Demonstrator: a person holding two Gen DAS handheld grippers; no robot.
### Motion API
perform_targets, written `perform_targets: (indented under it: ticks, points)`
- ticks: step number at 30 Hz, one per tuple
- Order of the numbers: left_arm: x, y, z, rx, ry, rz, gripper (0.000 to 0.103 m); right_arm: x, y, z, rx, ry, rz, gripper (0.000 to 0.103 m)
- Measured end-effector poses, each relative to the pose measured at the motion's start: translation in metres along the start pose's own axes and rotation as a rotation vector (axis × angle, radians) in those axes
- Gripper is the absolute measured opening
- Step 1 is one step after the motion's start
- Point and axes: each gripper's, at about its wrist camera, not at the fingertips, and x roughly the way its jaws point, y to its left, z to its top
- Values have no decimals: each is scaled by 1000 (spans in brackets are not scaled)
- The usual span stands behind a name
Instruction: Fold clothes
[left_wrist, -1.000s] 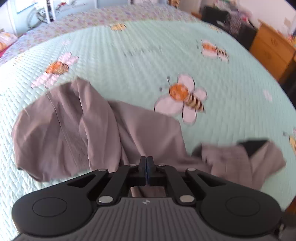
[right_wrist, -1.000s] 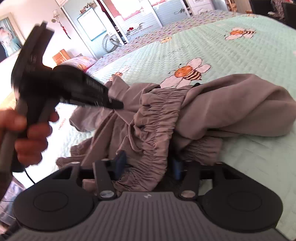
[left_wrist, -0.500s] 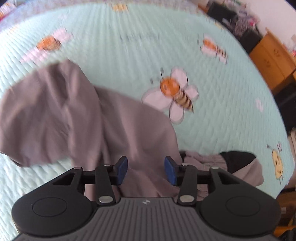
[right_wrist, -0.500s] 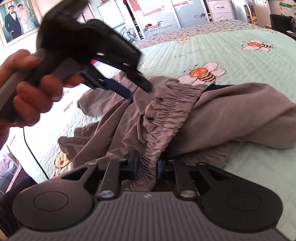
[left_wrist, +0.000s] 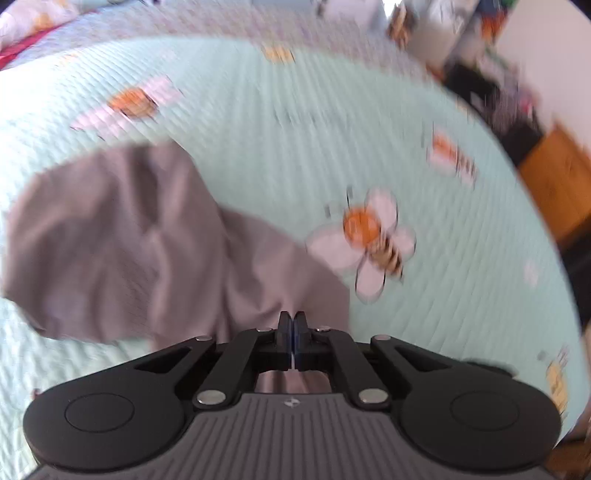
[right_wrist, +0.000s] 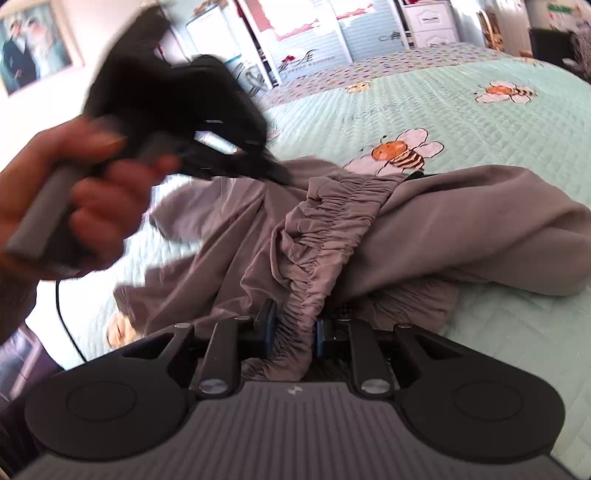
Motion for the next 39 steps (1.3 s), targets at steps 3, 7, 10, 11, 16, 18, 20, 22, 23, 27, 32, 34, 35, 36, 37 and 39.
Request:
perform_targets:
  ticks: [3, 7, 10, 11, 16, 18, 20, 22, 23, 27, 32, 34, 35, 36, 37, 39]
  points:
    - [-34, 14, 9, -17, -97, 25, 0, 2, -3, 16, 45, -31, 11, 27]
    - [-70, 36, 14, -40, -197, 91, 0, 13, -5, 39, 88, -51, 37, 46]
    - [-83, 54, 9, -42, -220, 167, 0, 25, -4, 44, 98, -7, 35, 58]
    - [-83, 60, 6, -36, -209, 186, 0, 28, -4, 43, 112, 8, 44, 58]
    - [-74, 101, -26, -78, -84, 170, 0, 19, -11, 43, 201, -70, 113, 58]
    - [-70, 107, -41, -72, -35, 140, 0, 16, -8, 56, 172, -108, 120, 57]
    - [-66, 104, -51, -44, -12, 133, 0, 18, 1, 76, 90, -139, 114, 56]
    - [-64, 103, -59, -24, -1, 117, 0, 25, 10, 99, 18, -175, 120, 54]
    - [-63, 102, -61, -16, 3, 112, 0, 31, 12, 110, 6, -183, 140, 54]
    - [-60, 100, -65, 7, 16, 92, 0, 75, 1, 140, 115, -99, 211, 51]
    - [-55, 109, -68, -13, 37, 64, 0, 114, -39, 112, 432, 124, 146, 48]
    - [-51, 111, -69, -19, 49, 55, 0, 113, -50, 93, 539, 131, 185, 48]
    - [-49, 112, -70, -19, 55, 52, 0, 111, -52, 86, 575, 129, 210, 48]
    - [-47, 112, -71, -20, 62, 50, 0, 109, -53, 83, 600, 128, 229, 48]
    - [-46, 112, -71, -21, 66, 47, 0, 109, -55, 83, 626, 129, 248, 49]
    - [-45, 114, -72, -25, 71, 40, 0, 113, -60, 89, 676, 125, 295, 50]
